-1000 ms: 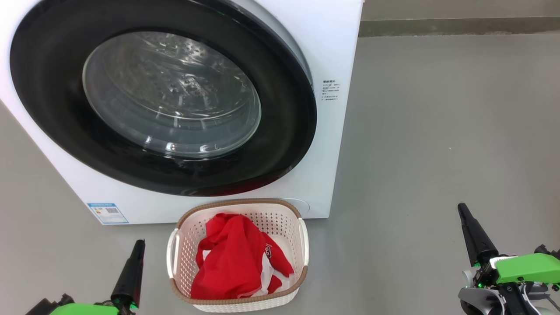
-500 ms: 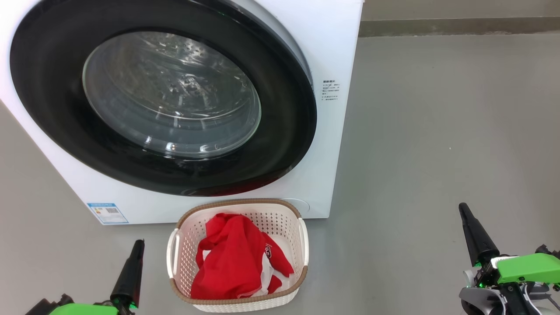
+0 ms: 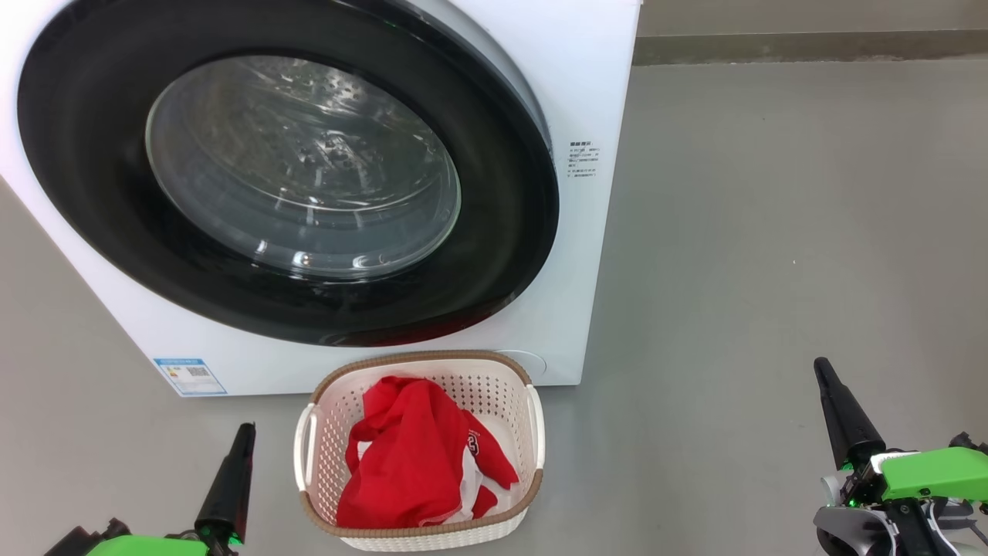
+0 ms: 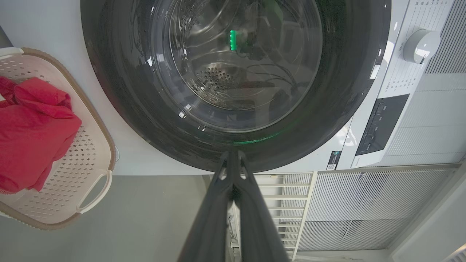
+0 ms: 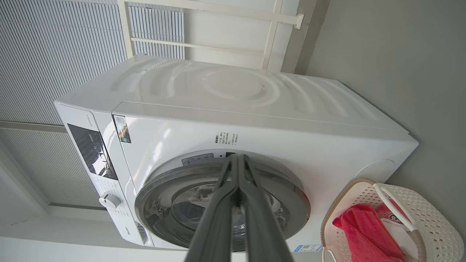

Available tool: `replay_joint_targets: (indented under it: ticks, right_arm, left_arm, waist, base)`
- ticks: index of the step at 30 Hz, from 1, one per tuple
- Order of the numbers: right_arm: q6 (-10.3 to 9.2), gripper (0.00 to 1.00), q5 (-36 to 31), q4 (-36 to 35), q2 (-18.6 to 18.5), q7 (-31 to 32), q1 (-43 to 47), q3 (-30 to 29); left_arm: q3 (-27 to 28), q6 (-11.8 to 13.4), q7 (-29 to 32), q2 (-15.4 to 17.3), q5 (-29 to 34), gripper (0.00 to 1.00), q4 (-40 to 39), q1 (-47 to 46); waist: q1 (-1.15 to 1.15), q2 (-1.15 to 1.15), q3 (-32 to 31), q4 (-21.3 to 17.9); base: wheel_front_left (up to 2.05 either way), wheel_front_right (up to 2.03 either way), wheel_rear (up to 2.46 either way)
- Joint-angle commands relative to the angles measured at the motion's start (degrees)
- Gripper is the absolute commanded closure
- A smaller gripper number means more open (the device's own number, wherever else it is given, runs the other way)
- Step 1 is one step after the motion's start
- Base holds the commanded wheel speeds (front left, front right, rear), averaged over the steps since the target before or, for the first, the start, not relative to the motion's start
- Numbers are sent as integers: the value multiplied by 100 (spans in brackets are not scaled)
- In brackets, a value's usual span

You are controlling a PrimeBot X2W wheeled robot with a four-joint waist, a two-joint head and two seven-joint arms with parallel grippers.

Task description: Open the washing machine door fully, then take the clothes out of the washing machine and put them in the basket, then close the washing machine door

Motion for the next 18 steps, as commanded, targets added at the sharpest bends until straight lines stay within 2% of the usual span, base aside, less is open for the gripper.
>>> replay_joint_targets:
  ticks: [1, 18]
  right_arm:
    - [-4, 100, -39, -141, -52, 28, -234, 113]
    - [-4, 100, -61, -139, -33, 49, -237, 86]
  left_arm:
    - [209, 3, 14, 48, -3, 100, -119, -223]
    - [220, 3, 23, 40, 6, 100, -118, -224]
  waist:
    - [0, 0, 0, 0]
    - [0, 0, 0, 0]
  base:
    - [0, 0, 0]
    - [0, 0, 0]
